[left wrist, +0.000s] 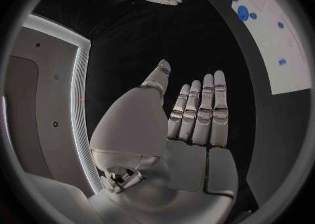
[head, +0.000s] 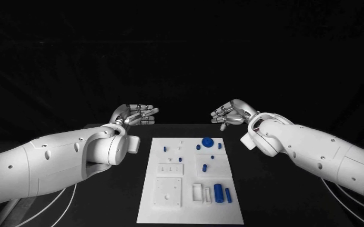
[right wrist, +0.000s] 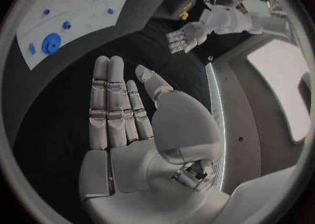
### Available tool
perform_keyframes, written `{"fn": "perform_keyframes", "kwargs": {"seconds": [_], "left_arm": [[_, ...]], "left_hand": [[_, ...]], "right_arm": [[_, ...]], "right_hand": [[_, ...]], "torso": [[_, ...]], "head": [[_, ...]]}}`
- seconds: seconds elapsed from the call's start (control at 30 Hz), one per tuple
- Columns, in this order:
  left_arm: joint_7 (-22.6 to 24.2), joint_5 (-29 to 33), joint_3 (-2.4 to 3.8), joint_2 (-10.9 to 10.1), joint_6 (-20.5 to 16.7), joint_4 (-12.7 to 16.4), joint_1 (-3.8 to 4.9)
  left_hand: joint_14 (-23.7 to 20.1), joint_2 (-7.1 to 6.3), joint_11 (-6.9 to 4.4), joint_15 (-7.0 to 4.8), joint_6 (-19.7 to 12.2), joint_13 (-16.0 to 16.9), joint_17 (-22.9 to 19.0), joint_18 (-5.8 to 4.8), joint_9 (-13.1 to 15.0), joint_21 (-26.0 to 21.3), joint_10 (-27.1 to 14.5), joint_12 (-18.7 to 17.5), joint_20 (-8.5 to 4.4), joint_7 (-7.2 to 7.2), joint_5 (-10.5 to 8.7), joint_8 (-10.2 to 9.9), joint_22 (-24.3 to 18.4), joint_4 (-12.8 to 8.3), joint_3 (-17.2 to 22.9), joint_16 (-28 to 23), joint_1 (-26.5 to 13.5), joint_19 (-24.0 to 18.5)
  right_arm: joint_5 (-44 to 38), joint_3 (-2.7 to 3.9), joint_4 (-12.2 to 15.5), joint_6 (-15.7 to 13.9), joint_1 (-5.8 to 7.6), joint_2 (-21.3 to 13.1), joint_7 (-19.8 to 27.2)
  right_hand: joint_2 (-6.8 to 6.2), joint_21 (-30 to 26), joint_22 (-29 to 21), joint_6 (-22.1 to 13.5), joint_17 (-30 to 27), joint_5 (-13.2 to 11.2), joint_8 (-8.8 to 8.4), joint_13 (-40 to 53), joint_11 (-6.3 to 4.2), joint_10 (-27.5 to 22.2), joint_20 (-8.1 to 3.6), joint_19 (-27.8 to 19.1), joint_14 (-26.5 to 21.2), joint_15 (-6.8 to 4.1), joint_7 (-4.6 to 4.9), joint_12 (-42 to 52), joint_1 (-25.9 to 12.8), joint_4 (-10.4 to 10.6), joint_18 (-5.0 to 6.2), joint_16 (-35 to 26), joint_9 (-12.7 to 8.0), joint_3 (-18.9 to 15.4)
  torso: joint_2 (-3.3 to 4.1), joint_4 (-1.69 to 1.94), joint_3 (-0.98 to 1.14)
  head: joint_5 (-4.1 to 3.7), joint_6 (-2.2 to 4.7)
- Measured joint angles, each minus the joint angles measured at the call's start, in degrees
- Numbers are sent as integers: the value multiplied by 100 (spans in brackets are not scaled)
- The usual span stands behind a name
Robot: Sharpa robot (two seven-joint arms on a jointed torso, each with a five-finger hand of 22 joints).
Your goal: Assemble the parts on the task board
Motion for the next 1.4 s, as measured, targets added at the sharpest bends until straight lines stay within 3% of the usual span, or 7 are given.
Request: {"fn": "perform_keyframes", "kwargs": {"seconds": [0.13, 0.23, 0.43, 0.57, 0.7, 1.07, 1.4], "left_arm": [[66, 4, 1, -81, 218, 187, 94], [108, 4, 5, -133, 323, 321, 155], [201, -20, 7, -235, 465, 606, 200], [252, -60, 6, -256, 521, 706, 211], [288, -103, 6, -263, 559, 731, 212], [351, -170, 44, -269, 626, 767, 216], [374, -189, 93, -280, 662, 802, 217]], "left_hand": [[-66, 58, 0, 23, 19, 0, 0, -5, 0, 19, 0, 0, -11, -12, 0, 0, -37, -156, -60, 0, -12, -42], [-66, 57, 0, 23, 41, -1, 0, -5, 0, 35, 0, 0, -4, -1, 0, 0, -40, -203, -68, 0, -12, -50], [-66, 80, 0, 23, 82, -1, -1, -5, -1, 36, 41, 0, -4, -1, 0, 0, -47, -249, -84, 0, 10, -50], [-97, 103, 1, 32, 93, -1, -1, -4, 5, 66, 41, 0, 5, 10, 0, 0, -53, -291, -90, 0, -12, -81], [-125, 102, 1, 43, 105, -1, -1, -4, 5, 66, 41, 0, -4, 18, 19, 22, -60, -308, -76, 0, -12, -91], [-125, 155, -19, 43, 153, -2, -2, -4, 4, 66, 61, 0, 16, 10, 19, 22, -59, -383, -107, -1, -20, -111], [-125, 199, -19, 43, 153, -2, -3, -4, 4, 66, 61, 0, 16, 10, 19, 22, -64, -451, -119, -1, -64, -110]], "right_arm": [[-1383, 2, -69, 19, 0, 156, -115], [-2212, 5, -144, 15, -1, 263, -266], [-3592, 5, -368, -47, -11, 512, -618], [-4202, 6, -508, -122, -44, 642, -798], [-4634, 5, -610, -193, -66, 737, -924], [-5369, 6, -808, -313, -86, 897, -1224], [-5635, 8, -932, -374, -150, 999, -1335]], "right_hand": [[-122, 667, 482, 17, 786, -45, 0, 0, 0, 0, -100, 216, -4, -44, 2, 0, 85, 12, 130, 1227, 0, -50], [-189, 1131, 933, 17, 1277, -91, 0, 0, 1, -44, -103, 197, -4, -44, 2, 0, 32, 4, 174, 1944, 0, -2], [-302, 1465, 1465, 35, 1515, -240, 0, -1, -20, -65, -168, 176, -14, -54, -16, 0, 39, -1, 174, 2569, -1, 257], [-417, 1465, 1738, 53, 1465, -372, 0, -1, 1, -86, -216, 223, -20, -48, -34, 0, 15, 13, 170, 2839, -1, 477], [-440, 1465, 1958, 53, 1402, -377, -1, -1, 1, -86, -187, 275, -56, -14, -34, 0, 26, 22, 167, 3037, -1, 548], [-603, 1243, 2423, 53, 1242, -471, -1, -2, 2, -126, -166, 358, -78, 9, -34, 0, -6, 43, 131, 3280, -2, 697], [-641, 902, 3002, 73, 1202, -433, -1, -2, 1, -126, -182, 483, -106, -1, -54, 0, -44, 37, 91, 3361, -2, 785]], "torso": [[108, 40, -1], [205, 79, -8], [418, 182, -28], [566, 254, -62], [676, 303, -91], [934, 368, -175], [1126, 409, -218]], "head": [[-51, 32], [-85, 69], [-174, 135], [-240, 170], [-285, 192], [-375, 240], [-410, 265]]}}
